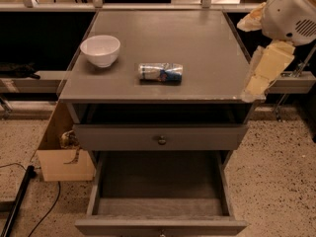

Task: Place redbull can into middle drawer

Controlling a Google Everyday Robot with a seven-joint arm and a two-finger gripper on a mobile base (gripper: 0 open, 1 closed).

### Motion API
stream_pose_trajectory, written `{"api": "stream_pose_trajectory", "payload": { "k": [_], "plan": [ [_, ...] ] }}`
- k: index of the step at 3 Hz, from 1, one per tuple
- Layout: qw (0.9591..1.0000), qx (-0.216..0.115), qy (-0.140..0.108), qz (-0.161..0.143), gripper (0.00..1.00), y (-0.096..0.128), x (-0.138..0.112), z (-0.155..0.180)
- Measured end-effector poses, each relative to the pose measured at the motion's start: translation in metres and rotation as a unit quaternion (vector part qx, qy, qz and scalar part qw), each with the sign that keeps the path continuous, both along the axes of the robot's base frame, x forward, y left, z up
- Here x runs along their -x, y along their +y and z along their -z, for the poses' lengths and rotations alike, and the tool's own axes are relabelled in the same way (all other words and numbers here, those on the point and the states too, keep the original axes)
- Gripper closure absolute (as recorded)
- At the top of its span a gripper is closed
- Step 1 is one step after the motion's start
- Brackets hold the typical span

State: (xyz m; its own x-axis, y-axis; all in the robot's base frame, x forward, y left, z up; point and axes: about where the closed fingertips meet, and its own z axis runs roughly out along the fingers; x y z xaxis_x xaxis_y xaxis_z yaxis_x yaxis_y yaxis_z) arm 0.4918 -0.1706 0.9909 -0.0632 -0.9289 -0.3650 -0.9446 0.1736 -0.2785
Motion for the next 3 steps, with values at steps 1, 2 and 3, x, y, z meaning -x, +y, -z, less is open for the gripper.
{"api": "stream_pose_trajectory", "payload": {
  "k": [1,2,3],
  "plan": [
    [0.9992,-0.01,-0.01,-0.036,0.0,0.035,-0.029,-0.004],
    [0.9984,-0.019,-0.011,-0.051,0.0,0.053,-0.05,-0.004],
    [0.997,-0.051,0.002,-0.059,0.0,0.071,-0.082,0.002]
  ]
}}
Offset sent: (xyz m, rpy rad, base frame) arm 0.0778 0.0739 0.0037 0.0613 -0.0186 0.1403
